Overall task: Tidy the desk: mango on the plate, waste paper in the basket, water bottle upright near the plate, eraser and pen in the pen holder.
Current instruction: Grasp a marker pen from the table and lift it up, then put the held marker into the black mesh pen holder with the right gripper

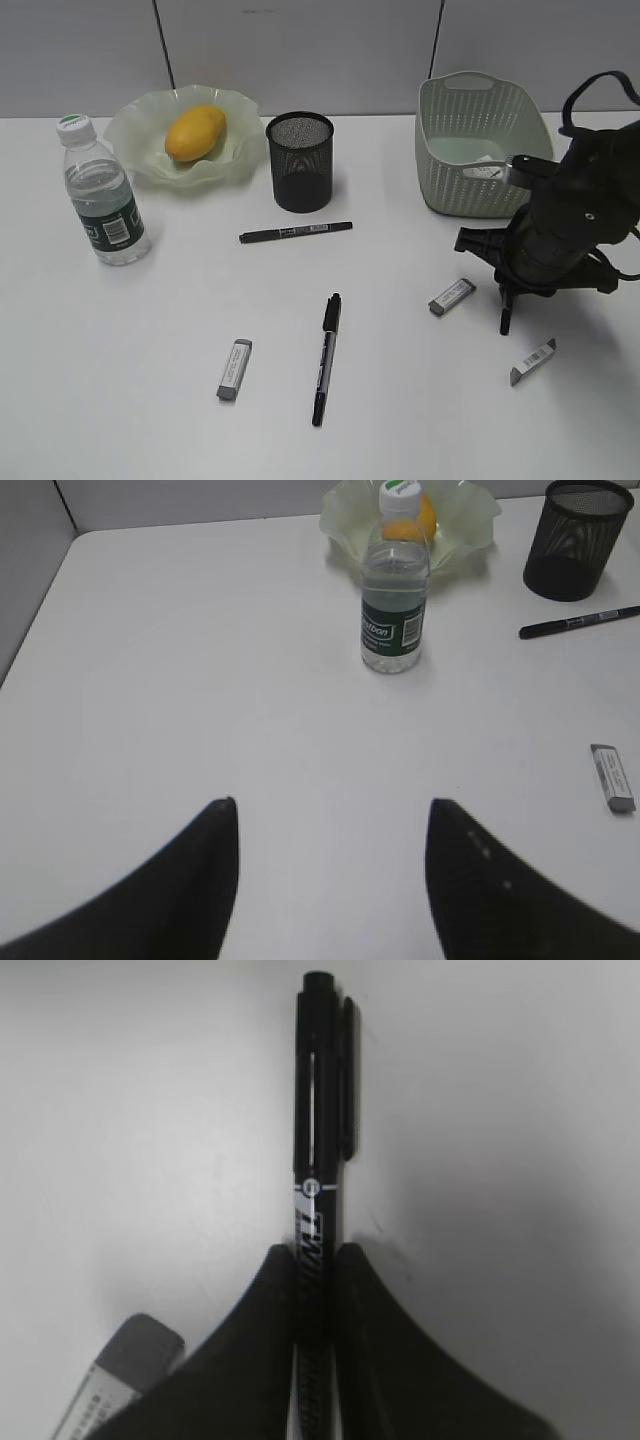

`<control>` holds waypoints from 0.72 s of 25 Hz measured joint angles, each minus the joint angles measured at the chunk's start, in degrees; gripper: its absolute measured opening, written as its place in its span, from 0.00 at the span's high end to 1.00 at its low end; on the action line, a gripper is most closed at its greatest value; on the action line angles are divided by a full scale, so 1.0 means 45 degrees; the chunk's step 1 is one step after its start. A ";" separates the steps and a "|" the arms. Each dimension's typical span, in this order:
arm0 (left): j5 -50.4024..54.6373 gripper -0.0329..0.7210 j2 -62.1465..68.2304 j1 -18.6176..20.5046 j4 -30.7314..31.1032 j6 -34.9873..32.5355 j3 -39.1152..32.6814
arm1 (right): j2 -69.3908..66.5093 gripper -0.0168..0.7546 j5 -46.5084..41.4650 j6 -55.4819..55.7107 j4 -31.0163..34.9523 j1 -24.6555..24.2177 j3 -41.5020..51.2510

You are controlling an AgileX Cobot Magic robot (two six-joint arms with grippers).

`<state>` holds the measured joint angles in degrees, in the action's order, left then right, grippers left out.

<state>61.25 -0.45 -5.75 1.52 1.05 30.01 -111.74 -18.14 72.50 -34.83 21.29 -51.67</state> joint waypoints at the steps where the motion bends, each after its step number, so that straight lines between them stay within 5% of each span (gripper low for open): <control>1: 0.0000 0.36 0.0000 0.0000 0.0000 0.0000 0.0000 | 0.0072 0.86 -0.0098 0.0000 0.0095 0.0011 0.0000; 12: 0.0000 0.37 0.0000 0.0000 0.0000 0.0000 0.0000 | 0.4683 0.86 -0.1310 -0.0615 -0.0327 0.2542 0.0183; 18: -0.0012 0.39 0.0000 0.0000 0.0000 0.0000 0.0000 | 0.5238 0.86 0.3747 -0.0657 -0.3090 0.2723 -0.0178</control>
<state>61.20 -0.45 -5.75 1.52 1.05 30.01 -88.17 -1.28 69.55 -48.73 33.54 -52.47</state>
